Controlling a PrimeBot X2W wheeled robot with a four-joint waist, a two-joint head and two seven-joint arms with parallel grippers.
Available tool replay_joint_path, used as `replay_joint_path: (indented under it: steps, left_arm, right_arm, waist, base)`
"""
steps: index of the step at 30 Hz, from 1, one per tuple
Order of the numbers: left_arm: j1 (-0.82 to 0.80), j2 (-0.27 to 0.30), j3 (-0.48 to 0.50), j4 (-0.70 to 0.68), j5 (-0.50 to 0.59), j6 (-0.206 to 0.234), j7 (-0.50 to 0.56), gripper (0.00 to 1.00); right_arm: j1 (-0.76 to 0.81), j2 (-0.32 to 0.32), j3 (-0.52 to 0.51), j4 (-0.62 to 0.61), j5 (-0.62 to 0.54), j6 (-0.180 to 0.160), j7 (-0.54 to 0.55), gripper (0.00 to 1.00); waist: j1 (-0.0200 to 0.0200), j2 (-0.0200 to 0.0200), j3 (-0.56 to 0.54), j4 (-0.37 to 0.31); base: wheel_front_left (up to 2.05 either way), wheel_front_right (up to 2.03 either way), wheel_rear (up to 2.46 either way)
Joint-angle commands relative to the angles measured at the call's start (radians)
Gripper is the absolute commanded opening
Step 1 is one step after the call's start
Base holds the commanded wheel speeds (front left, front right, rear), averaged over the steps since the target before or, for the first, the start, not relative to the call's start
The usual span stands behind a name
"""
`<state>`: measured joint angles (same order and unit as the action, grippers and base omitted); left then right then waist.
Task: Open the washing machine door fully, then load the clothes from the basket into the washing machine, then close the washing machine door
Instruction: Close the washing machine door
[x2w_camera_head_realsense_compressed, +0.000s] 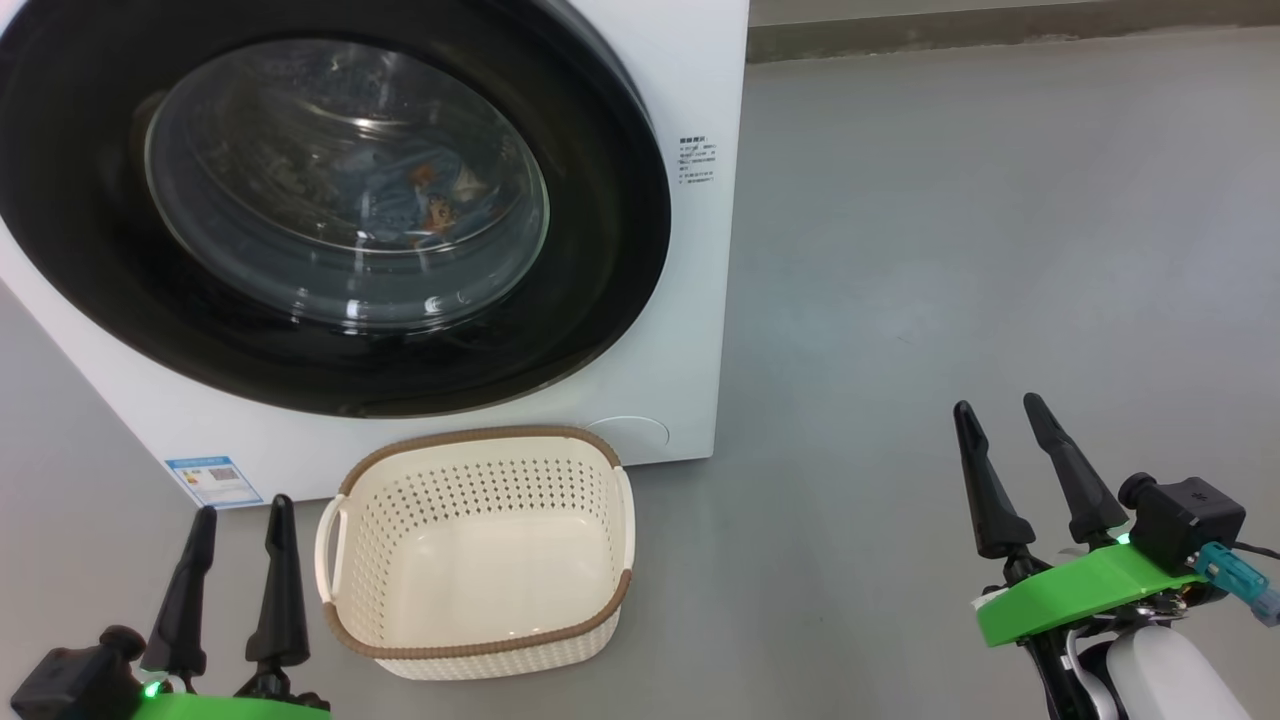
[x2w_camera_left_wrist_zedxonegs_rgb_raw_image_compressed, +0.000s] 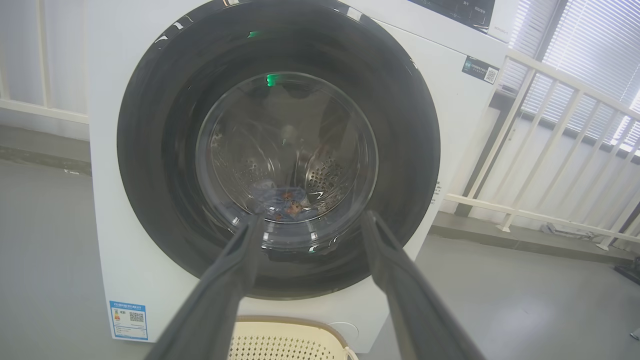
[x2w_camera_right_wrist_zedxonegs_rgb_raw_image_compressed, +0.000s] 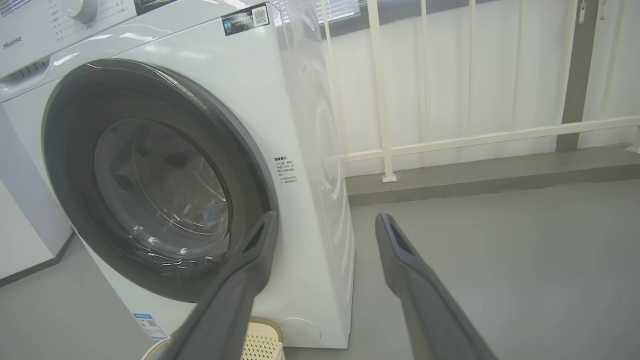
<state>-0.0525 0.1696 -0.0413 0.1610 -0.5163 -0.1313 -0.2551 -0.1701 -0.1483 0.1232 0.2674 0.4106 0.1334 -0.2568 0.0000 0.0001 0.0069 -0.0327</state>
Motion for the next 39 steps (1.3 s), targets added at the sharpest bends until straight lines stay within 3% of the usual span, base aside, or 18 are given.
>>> replay_joint_path:
  steps: [1,39]
  left_arm:
    - [-0.015,0.012,0.035,-0.026,0.007,0.001,-0.007,1.0]
    - [-0.027,0.026,0.021,-0.017,0.001,0.001,-0.007,1.0]
  right_arm:
    - [-0.005,0.003,0.015,-0.03,-0.017,-0.003,-0.005,1.0]
    - [-0.006,0.031,0.015,0.009,-0.057,-0.003,-0.005,1.0]
  waist:
    - [0.0,-0.0001,0.001,0.002]
    - [0.0,-0.0001,0.02,0.019]
  base:
    - [0.0,0.0,0.0]
    - [0.0,0.0,0.0]
